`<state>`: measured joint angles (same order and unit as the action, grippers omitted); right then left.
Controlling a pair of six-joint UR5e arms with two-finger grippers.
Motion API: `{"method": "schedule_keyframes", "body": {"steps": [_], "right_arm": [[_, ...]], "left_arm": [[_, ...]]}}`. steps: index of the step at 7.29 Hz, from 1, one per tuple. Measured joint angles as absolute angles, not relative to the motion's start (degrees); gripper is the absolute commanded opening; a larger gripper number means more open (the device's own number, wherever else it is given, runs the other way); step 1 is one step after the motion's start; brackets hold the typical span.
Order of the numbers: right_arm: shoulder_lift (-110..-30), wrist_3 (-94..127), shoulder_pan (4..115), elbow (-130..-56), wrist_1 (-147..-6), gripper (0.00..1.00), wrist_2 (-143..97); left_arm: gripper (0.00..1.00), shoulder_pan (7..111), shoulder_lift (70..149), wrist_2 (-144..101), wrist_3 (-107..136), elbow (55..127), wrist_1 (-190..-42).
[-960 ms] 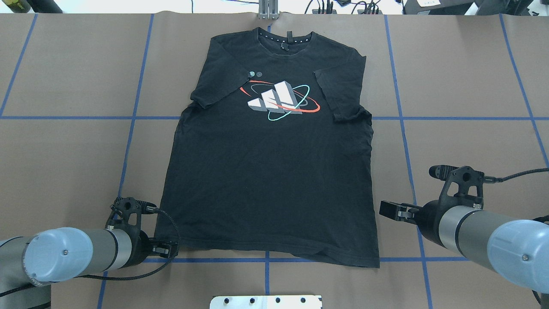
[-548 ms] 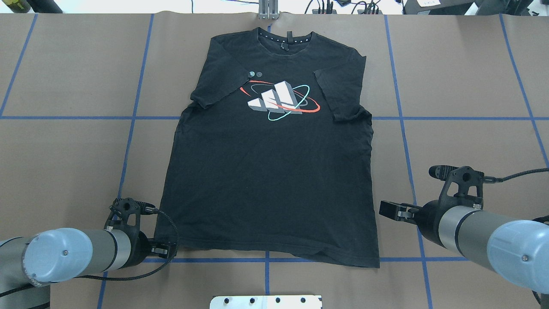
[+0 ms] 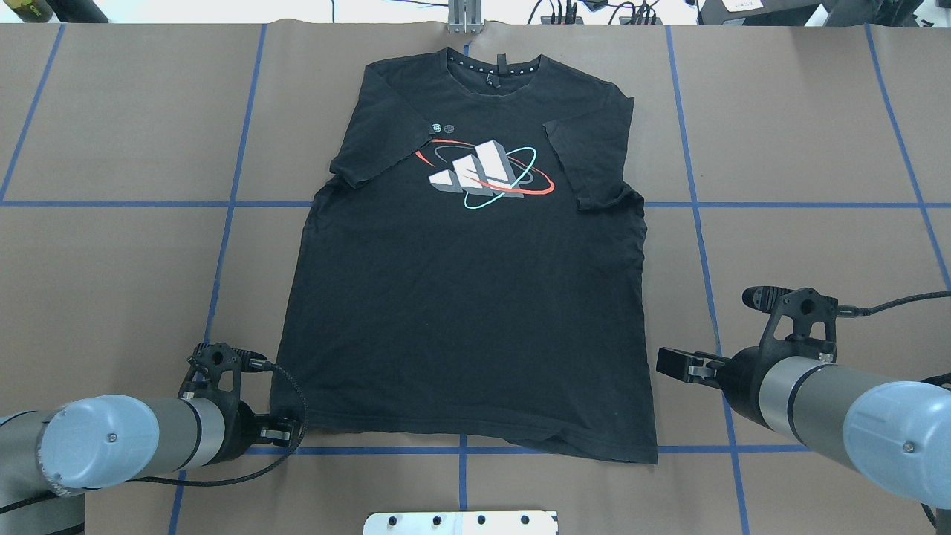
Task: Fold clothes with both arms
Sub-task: 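Grasp the hem corners with both grippers, adjusting the right gripper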
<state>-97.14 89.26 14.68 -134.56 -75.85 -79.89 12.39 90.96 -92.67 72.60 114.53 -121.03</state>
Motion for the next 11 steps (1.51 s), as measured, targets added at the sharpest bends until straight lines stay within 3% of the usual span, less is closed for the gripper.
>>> {"method": "schedule_keyframes", "body": {"steps": [2,11], "right_arm": [[-97.1,89.2,14.7,-134.5,-75.8,1.0,-79.9],[-96.6,95.8,10.3,-131.2,-75.6,0.97,-75.7]], "left_arm": [[0.0,12.4,90.9,-92.7,72.6,114.5,-121.0],[0.0,13.2,91.1,-92.4,72.6,116.1,-120.9]]}}
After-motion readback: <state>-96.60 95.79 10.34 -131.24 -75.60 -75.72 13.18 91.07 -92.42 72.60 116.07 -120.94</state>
